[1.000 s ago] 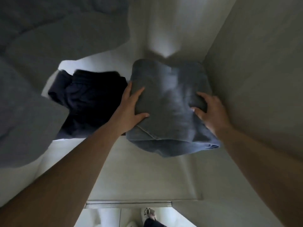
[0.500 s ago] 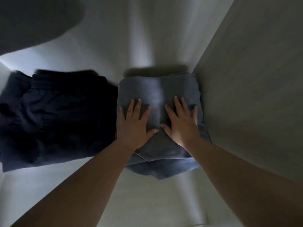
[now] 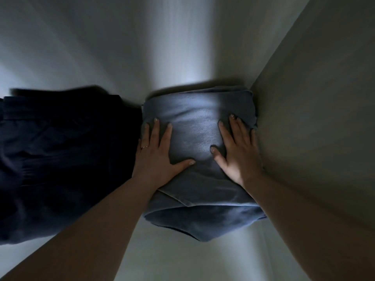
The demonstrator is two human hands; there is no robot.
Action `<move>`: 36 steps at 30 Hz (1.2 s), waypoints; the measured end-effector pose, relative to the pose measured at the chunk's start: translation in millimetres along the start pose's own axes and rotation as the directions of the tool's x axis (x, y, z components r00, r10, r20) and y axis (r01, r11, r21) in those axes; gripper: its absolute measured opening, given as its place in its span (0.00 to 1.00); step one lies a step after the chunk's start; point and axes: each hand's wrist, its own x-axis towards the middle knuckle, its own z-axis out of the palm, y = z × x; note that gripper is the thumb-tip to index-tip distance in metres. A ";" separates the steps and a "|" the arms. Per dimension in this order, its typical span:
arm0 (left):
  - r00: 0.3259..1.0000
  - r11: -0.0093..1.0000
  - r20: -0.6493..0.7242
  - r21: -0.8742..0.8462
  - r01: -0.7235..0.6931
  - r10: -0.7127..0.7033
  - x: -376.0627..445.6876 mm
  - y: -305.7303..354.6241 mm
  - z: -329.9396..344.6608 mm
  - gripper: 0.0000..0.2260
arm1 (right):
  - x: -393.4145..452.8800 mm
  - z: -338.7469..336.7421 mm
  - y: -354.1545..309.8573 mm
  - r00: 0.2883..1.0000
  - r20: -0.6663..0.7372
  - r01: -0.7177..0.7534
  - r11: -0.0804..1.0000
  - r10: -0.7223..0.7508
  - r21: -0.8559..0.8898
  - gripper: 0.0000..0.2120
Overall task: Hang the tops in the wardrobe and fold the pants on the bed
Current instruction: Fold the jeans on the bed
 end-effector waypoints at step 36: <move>0.918 0.766 -0.361 -0.633 -0.114 -0.162 -402.3 79.5 -260.4 0.13 | -262.9 -354.9 -174.7 0.762 -0.639 0.618 0.409 -0.102 0.671 0.14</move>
